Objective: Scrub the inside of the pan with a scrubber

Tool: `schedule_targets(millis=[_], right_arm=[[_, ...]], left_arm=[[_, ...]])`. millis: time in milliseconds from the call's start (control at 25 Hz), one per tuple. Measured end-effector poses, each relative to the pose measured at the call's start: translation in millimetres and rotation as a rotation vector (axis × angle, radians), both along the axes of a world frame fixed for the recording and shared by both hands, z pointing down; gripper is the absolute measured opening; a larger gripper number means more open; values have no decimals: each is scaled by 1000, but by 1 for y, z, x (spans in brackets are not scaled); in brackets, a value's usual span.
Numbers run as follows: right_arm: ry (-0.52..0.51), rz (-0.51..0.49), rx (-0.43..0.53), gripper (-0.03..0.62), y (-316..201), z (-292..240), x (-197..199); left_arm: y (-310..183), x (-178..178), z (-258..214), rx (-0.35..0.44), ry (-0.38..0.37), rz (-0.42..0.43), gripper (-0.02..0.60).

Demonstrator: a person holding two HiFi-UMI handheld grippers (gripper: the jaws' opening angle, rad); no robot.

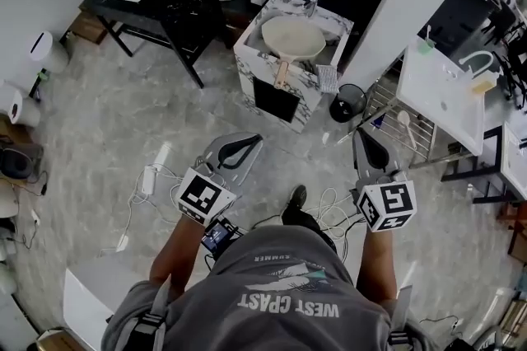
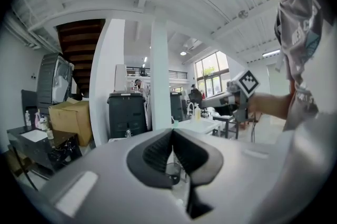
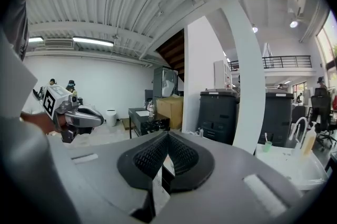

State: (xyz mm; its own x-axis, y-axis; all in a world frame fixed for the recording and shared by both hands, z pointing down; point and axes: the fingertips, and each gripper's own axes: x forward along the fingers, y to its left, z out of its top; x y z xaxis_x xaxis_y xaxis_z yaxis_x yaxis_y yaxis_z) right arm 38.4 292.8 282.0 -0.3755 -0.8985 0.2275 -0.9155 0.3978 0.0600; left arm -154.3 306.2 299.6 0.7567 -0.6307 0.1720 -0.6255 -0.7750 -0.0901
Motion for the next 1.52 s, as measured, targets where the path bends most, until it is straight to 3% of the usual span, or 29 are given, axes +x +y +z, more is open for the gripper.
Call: schedule_targets(millis=[320, 680, 960, 1200, 1360, 1520], right_arm=[[-16, -73, -16, 2, -100, 8, 53], [-28, -122, -24, 2, -172, 15, 100], [-36, -74, -73, 2, -196, 35, 116], [-16, 26, -80, 2, -226, 30, 124], [6, 87, -81, 2, -250, 23, 124], [17, 139, -89, 2, -269, 23, 117]], left_arm=[[-85, 62, 7, -25, -14, -57, 2], [-160, 123, 3, -17, -49, -80, 2], [-201, 142, 12, -36, -57, -21, 2], [-256, 152, 26, -55, -56, 85, 2], [-292, 160, 20, -81, -10, 146, 2], [-321, 162, 29, -70, -24, 215, 2]])
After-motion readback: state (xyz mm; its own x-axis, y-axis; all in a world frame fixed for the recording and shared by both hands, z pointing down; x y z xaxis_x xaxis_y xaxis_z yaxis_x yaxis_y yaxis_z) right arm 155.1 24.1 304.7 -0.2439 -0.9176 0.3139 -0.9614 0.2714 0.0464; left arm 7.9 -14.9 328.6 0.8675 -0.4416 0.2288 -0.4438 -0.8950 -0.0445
